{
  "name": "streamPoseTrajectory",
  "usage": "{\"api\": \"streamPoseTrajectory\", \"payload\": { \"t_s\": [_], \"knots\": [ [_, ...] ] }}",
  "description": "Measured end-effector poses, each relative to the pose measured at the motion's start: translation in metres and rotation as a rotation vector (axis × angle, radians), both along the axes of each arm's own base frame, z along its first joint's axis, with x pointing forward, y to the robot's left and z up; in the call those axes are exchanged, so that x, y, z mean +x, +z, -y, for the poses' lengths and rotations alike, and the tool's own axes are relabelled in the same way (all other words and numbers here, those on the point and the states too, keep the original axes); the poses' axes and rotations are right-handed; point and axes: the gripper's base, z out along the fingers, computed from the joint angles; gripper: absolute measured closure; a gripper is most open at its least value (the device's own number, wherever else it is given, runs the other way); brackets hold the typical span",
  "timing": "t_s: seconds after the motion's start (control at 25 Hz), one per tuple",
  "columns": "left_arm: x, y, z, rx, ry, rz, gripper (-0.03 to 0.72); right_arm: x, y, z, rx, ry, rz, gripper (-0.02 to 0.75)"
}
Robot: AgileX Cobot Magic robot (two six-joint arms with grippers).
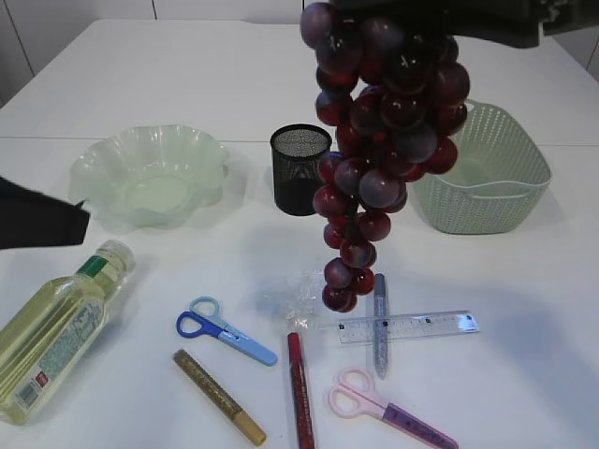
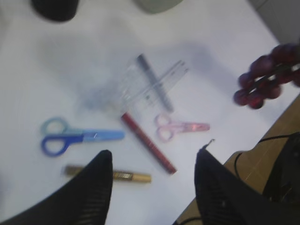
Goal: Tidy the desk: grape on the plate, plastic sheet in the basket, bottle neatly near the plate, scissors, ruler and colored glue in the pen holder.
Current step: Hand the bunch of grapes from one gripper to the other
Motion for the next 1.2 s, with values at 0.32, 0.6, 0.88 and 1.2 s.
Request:
{"api": "streamPoseTrajectory", "payload": {
  "t_s": [0.32, 0.6, 0.88, 1.2],
  "knots": [
    [0.001, 0.028, 0.017, -0.229, -0.167, 0.308, 0.273, 0.0, 0.0, 0.0, 0.001, 0.004, 0.012, 0.543],
    [-0.009, 0.033, 0.058, -0.348, -0.344, 0.402, 0.16, -0.001, 0.009, -0.003, 0.09, 0.029, 0.043, 0.543],
    [-0.014, 0.028, 0.096, -0.368, -0.395, 0.488, 0.101, -0.001, 0.01, -0.003, 0.102, 0.032, 0.052, 0.543],
    [0.001, 0.013, 0.115, -0.349, -0.415, 0.435, 0.024, -0.002, 0.01, -0.004, 0.097, 0.045, 0.063, 0.543]
  ]
}}
